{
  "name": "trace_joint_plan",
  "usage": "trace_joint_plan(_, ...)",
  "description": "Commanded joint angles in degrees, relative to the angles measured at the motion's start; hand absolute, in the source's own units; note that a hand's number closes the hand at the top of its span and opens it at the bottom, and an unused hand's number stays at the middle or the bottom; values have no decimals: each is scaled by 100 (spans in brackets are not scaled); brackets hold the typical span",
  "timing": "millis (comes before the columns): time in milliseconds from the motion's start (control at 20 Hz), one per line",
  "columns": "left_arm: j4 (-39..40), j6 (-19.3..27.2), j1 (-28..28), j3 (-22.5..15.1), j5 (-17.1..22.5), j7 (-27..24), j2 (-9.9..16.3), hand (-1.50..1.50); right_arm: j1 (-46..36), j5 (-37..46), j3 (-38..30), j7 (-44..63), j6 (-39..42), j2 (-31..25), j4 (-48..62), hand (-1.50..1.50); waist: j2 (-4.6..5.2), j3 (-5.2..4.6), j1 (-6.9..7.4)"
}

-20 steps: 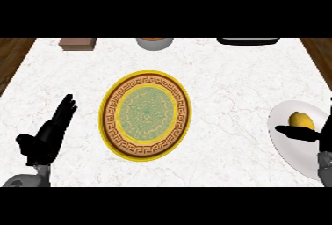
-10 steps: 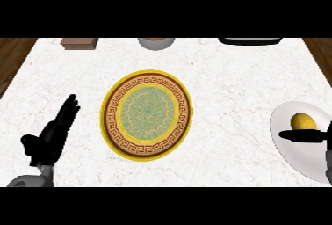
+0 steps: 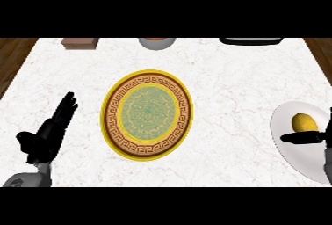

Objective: Pick the lemon from the plate and place it in the plate

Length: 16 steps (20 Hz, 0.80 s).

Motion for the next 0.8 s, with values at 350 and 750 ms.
trace_joint_plan(350, 203, -284, -27, 270, -131, -139, -124, 0, -884, 494, -429, -833, 7, 535, 2254, -150, 17, 5, 61)
trace_joint_plan(750, -88, -229, 367, 256, -435, -238, -362, 0, -738, 298, -717, -1777, 522, 524, 2185, 150, 1, 3, 26)
